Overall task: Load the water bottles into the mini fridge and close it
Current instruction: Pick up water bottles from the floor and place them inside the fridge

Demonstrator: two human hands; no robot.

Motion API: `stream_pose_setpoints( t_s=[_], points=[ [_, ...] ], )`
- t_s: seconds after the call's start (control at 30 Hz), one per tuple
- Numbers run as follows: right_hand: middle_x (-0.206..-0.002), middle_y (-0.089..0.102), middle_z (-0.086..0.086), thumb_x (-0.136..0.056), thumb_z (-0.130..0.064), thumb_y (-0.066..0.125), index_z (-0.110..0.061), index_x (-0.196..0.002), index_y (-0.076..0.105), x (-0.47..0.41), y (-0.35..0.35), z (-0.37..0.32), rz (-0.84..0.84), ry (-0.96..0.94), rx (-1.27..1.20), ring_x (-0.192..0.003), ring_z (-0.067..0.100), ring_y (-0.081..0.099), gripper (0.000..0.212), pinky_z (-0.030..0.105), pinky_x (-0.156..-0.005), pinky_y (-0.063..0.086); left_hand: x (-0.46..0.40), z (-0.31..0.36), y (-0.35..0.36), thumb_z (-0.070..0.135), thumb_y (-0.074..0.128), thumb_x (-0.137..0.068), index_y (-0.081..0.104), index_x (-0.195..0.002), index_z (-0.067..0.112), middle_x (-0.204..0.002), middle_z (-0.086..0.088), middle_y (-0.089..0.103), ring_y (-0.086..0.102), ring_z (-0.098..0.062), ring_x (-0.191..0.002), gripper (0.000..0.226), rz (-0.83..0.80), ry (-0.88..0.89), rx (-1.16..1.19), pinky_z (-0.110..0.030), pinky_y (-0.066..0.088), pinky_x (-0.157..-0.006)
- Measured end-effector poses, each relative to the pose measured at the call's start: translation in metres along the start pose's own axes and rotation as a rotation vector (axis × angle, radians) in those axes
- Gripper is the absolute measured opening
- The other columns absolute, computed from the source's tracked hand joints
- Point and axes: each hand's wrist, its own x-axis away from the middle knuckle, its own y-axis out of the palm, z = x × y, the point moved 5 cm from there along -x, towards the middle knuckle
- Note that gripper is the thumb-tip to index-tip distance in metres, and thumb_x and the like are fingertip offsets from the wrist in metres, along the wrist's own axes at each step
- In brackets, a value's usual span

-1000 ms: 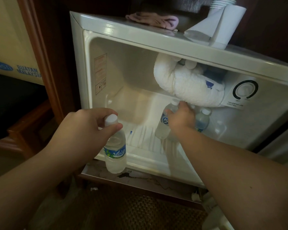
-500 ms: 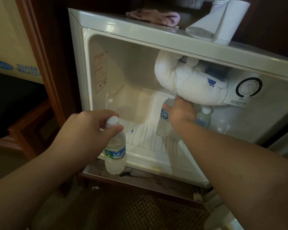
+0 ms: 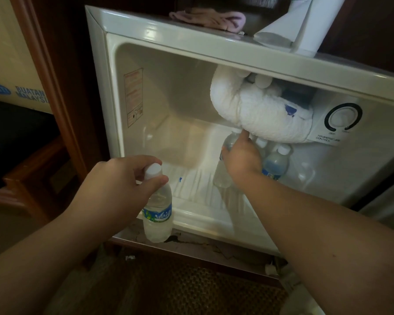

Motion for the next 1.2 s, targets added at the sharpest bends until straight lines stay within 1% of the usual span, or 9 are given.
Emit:
stream_pose_setpoints(
  t_s=[0.4, 0.5, 0.63, 0.73, 0.83, 0.9, 0.93, 1.0, 1.2],
  points=[
    [-0.151, 0.043, 0.011, -0.097, -0.032, 0.059, -0.016, -0.153, 0.028, 0.005, 0.006, 0.008, 0.05, -0.094, -0.104, -0.113, 0.034, 0.061, 0.066, 0.04, -0.08, 0.054, 0.002, 0.012, 0.0, 0.048, 0.065, -0.09, 0.068, -0.128, 0.033, -0.112, 0.013, 0.074, 0.064, -0.003, -0.096, 0.041, 0.001, -0.004, -0.004, -0.016, 0.045, -0.072],
    [-0.156, 0.035, 0.008, -0.097, -0.028, 0.057, -0.02, -0.153, 0.032, 0.015, 0.005, 0.007, 0.05, -0.102, -0.112, -0.108, 0.033, 0.063, 0.061, 0.041, -0.072, 0.056, 0.001, 0.012, 0.002, 0.049, 0.065, -0.09, 0.067, -0.13, 0.033, -0.113, 0.012, 0.074, 0.063, -0.003, -0.096, 0.043, -0.004, -0.009, -0.014, -0.017, 0.046, -0.074],
    [-0.14, 0.044, 0.008, -0.093, -0.025, 0.059, -0.016, -0.133, 0.054, 0.051, 0.008, 0.008, 0.041, -0.191, -0.23, -0.092, 0.034, 0.063, 0.041, 0.037, -0.065, 0.049, -0.004, 0.016, 0.0, 0.048, 0.065, -0.09, 0.068, -0.128, 0.033, -0.113, 0.01, 0.074, 0.064, -0.005, -0.095, 0.041, 0.009, -0.017, -0.003, -0.018, 0.048, -0.074],
    [-0.12, 0.055, 0.007, -0.094, -0.032, 0.054, -0.015, -0.124, 0.058, 0.083, 0.024, 0.015, -0.066, -0.275, -0.172, -0.104, 0.03, 0.058, 0.035, 0.039, -0.079, 0.051, -0.016, 0.023, -0.001, 0.049, 0.065, -0.091, 0.068, -0.126, 0.035, -0.109, 0.012, 0.075, 0.066, -0.006, -0.095, 0.037, 0.039, -0.028, 0.014, -0.025, 0.05, -0.078],
    [-0.14, 0.046, 0.009, -0.095, -0.058, 0.042, -0.025, -0.14, 0.044, 0.114, 0.061, 0.031, -0.413, -0.248, 0.044, -0.131, 0.033, 0.042, 0.055, 0.051, -0.103, 0.04, -0.034, 0.028, 0.004, 0.051, 0.066, -0.09, 0.068, -0.125, 0.037, -0.107, 0.014, 0.074, 0.067, -0.007, -0.098, 0.038, 0.069, -0.063, 0.043, -0.028, 0.053, -0.083],
    [-0.167, 0.01, 0.01, -0.092, -0.075, 0.027, -0.038, -0.156, 0.017, 0.132, 0.086, 0.044, -0.637, -0.202, 0.116, -0.152, 0.04, 0.009, 0.074, 0.068, -0.114, 0.012, -0.047, 0.031, 0.013, 0.05, 0.069, -0.089, 0.069, -0.124, 0.034, -0.106, 0.012, 0.075, 0.068, -0.01, -0.1, 0.038, 0.076, -0.103, 0.085, -0.03, 0.054, -0.089],
    [-0.169, -0.009, 0.007, -0.091, -0.079, 0.019, -0.043, -0.158, 0.002, 0.14, 0.095, 0.048, -0.695, -0.183, 0.12, -0.153, 0.04, -0.009, 0.078, 0.072, -0.113, -0.002, -0.054, 0.032, 0.018, 0.048, 0.071, -0.089, 0.07, -0.122, 0.033, -0.105, 0.01, 0.076, 0.069, -0.012, -0.1, 0.036, 0.083, -0.121, 0.107, -0.031, 0.054, -0.091],
    [-0.165, -0.027, 0.004, -0.089, -0.081, 0.007, -0.046, -0.155, -0.014, 0.149, 0.106, 0.053, -0.716, -0.163, 0.114, -0.15, 0.039, -0.026, 0.078, 0.074, -0.11, -0.015, -0.066, 0.033, 0.028, 0.044, 0.074, -0.087, 0.073, -0.115, 0.031, -0.1, 0.008, 0.076, 0.069, -0.014, -0.098, 0.031, 0.098, -0.148, 0.155, -0.033, 0.054, -0.091],
    [-0.163, -0.031, 0.006, -0.087, -0.08, -0.005, -0.044, -0.153, -0.022, 0.15, 0.111, 0.055, -0.653, -0.19, 0.161, -0.149, 0.041, -0.027, 0.077, 0.076, -0.108, -0.017, -0.104, 0.032, 0.063, 0.041, 0.074, -0.087, 0.073, -0.114, 0.027, -0.099, 0.006, 0.076, 0.07, -0.015, -0.097, 0.031, 0.128, -0.161, 0.187, -0.027, 0.052, -0.086]
  ],
)
